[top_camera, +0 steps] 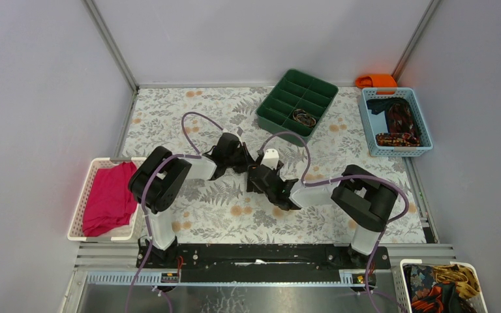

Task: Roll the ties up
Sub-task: Pick up the tie at the center of the board.

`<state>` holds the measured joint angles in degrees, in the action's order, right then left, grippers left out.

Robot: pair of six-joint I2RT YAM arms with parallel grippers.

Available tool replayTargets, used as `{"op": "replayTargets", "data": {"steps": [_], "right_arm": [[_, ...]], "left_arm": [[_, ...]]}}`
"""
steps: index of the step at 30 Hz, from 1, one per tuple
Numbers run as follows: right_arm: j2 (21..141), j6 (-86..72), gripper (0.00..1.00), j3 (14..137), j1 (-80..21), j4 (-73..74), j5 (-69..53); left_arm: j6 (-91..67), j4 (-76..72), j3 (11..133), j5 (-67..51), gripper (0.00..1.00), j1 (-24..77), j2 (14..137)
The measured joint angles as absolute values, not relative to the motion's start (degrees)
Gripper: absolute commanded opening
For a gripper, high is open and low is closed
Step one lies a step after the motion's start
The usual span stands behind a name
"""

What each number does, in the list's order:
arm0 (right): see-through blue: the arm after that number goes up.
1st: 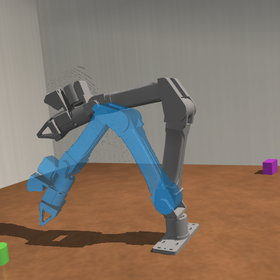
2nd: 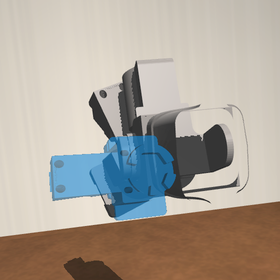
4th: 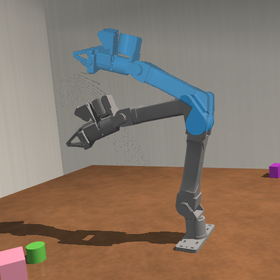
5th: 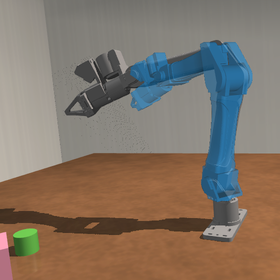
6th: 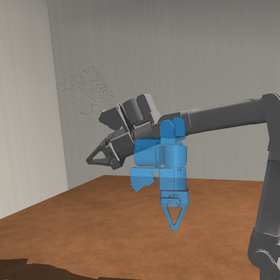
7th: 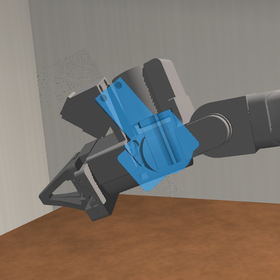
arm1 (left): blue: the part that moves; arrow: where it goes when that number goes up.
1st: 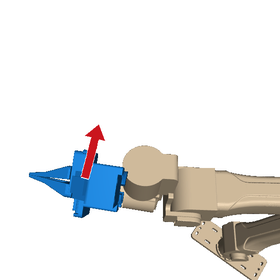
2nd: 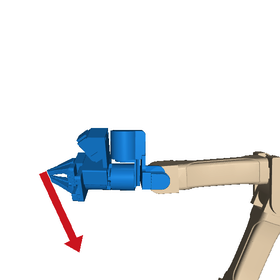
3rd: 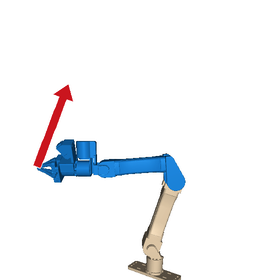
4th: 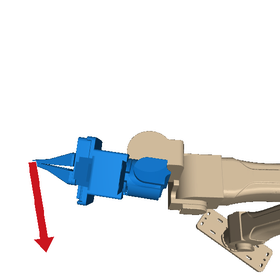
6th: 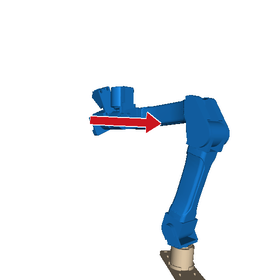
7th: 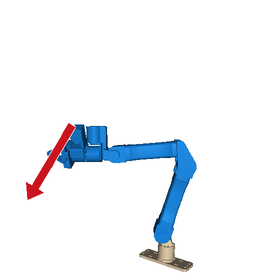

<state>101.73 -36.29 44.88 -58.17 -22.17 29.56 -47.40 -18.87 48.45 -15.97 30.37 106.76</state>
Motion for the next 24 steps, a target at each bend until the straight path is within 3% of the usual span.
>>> {"op": "replayTargets", "data": {"steps": [6,9,15,24], "right_arm": [[100.60,-38.09,0.76,49.65,-58.19,-9.87,24.23],[100.47,-38.85,0.87,51.33,-58.24,-5.87,22.35],[98.91,-39.20,0.95,51.59,-58.67,-1.54,20.91],[95.70,-37.34,0.96,51.09,-58.76,2.02,20.88]], "left_arm": [[-47.22,-18.87,48.45,-16.62,0.00,30.33,106.83],[-47.09,-19.14,48.45,-17.08,0.00,30.33,107.00],[-47.03,-20.69,48.51,-18.61,0.00,30.33,107.85],[-46.96,-21.12,48.84,-19.40,0.00,30.33,108.44]]}}
